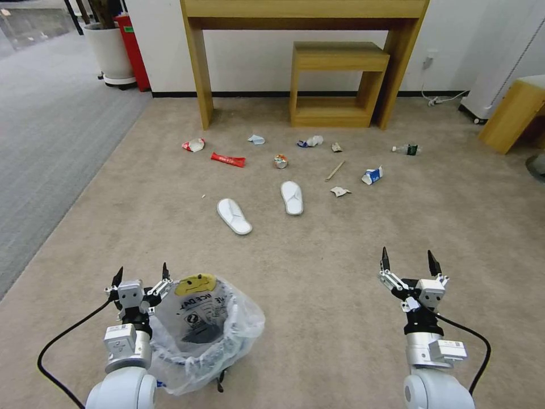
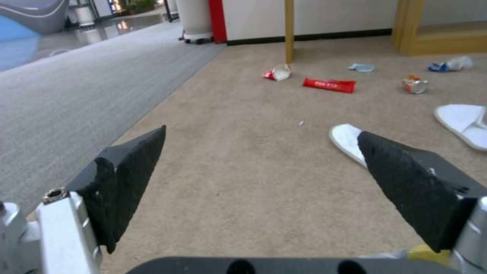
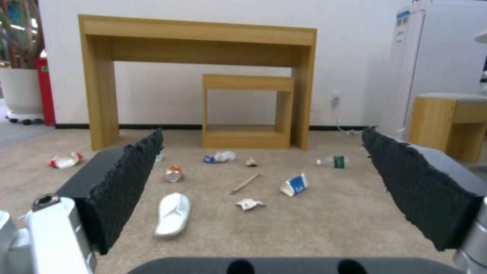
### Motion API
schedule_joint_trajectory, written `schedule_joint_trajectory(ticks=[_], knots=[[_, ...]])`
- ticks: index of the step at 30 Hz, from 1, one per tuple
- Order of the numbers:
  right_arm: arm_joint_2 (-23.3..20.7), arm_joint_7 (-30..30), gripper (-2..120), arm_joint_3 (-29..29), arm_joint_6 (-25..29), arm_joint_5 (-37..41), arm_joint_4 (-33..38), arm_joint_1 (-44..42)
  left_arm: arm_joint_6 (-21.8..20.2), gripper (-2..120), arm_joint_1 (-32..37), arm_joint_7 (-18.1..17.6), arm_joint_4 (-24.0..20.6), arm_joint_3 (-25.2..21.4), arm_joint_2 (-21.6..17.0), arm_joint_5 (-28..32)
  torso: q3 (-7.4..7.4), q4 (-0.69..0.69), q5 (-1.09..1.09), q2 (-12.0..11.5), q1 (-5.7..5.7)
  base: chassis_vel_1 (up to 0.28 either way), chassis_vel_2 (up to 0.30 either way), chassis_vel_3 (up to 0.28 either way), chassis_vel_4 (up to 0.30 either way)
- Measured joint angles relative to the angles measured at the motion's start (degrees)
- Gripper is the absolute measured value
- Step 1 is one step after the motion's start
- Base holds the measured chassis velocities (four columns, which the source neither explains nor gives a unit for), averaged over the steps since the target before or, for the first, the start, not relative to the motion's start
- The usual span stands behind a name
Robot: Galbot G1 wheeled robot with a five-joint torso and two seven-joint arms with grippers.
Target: Pick up the trash bin and place the garbage on the floor into it.
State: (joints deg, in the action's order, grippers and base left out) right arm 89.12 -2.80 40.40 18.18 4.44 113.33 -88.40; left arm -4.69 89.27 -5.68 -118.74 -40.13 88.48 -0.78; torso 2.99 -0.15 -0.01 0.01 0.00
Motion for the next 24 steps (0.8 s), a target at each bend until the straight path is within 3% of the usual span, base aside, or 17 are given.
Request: schedule_joint_trajectory(ticks=[10, 24], knots=[[-0.9, 0.1, 100, 0.0, 0.1, 1.5, 0.0, 0.0, -0.6, 100, 0.3, -0.3, 0.0, 0.1, -0.3, -0.1, 0.0, -0.01, 0.02, 0.0, 0.0, 0.006, 0.008, -0.002, -0.006], [-2.9, 0.7, 100, 0.0, -1.2, 2.1, 0.7, -0.4, -9.9, 100, 2.1, -4.6, -3.1, 2.5, -2.0, 3.1, 0.0, 0.0, 0.01, 0.0, 0.0, 0.0, 0.0, 0.0, 0.0]])
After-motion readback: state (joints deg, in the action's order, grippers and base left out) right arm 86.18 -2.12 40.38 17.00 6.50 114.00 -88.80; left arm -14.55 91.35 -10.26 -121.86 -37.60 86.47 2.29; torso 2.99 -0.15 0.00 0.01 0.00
